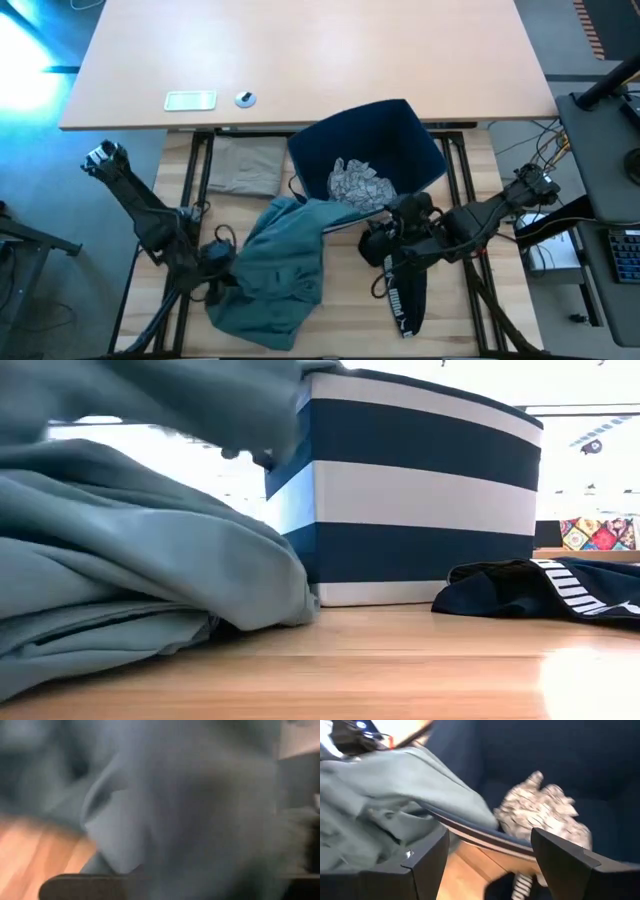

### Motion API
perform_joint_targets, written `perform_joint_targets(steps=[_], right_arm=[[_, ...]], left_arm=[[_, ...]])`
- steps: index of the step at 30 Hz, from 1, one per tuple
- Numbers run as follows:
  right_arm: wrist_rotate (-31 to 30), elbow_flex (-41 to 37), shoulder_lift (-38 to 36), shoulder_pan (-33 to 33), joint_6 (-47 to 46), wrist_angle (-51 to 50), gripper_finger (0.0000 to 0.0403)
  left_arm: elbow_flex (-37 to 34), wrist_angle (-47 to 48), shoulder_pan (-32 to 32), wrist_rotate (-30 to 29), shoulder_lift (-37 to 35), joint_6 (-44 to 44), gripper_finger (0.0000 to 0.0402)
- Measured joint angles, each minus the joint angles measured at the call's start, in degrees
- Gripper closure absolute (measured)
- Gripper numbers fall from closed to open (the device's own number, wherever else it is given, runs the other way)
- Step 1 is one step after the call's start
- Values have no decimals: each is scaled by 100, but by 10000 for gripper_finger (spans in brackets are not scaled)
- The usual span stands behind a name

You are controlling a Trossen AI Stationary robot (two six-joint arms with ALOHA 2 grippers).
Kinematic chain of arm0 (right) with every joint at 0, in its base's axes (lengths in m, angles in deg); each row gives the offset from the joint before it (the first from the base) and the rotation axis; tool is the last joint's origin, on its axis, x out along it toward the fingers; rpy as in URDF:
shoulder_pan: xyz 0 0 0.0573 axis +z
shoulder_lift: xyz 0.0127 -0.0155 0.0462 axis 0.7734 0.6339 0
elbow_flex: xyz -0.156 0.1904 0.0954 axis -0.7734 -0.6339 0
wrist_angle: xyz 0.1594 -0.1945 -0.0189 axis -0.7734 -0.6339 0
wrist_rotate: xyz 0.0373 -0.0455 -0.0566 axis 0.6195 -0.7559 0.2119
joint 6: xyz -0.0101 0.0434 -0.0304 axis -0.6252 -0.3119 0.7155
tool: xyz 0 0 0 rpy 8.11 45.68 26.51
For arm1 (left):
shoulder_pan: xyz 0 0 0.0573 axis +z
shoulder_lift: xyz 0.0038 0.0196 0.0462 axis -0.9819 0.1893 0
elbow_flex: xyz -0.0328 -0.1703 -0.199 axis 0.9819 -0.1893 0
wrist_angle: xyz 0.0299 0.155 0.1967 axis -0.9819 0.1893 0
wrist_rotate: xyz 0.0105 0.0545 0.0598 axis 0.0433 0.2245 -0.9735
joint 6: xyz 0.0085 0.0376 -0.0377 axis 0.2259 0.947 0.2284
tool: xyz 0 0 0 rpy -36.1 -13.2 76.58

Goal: Fold Laundry from Bin
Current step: Remove the gray pants from the laundry basket, then fold the black underwear

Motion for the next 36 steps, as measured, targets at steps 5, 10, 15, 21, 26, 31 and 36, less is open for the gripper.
perform_joint_targets(steps=[5, 10, 15, 21, 26, 31, 36], right_arm=[[0, 0, -62, -28, -533, -616, 121], [3, 0, -190, -130, -400, -716, 120], [-4, 0, -433, -248, -249, -892, 115], [-181, 0, -1050, -643, -53, -1296, 99], [-227, 0, -1641, -1907, 1048, -1232, 83], [555, 0, -1840, -3864, 2281, -1220, 83], [1757, -35, -1628, -5651, 3711, -1210, 94]], left_arm=[[-957, -34, -254, 698, 63, -2195, 401], [-1547, 16, -261, 1715, 474, -3246, 401], [-1229, 558, -253, 1706, 517, -3226, 368], [104, 2568, -213, 1083, 245, -3274, 269], [1282, 2806, 266, -1341, -95, -3181, 159], [2120, 2790, 1375, -2004, -132, -2246, 73], [2498, 2848, 2736, -654, 132, -1661, 40]])
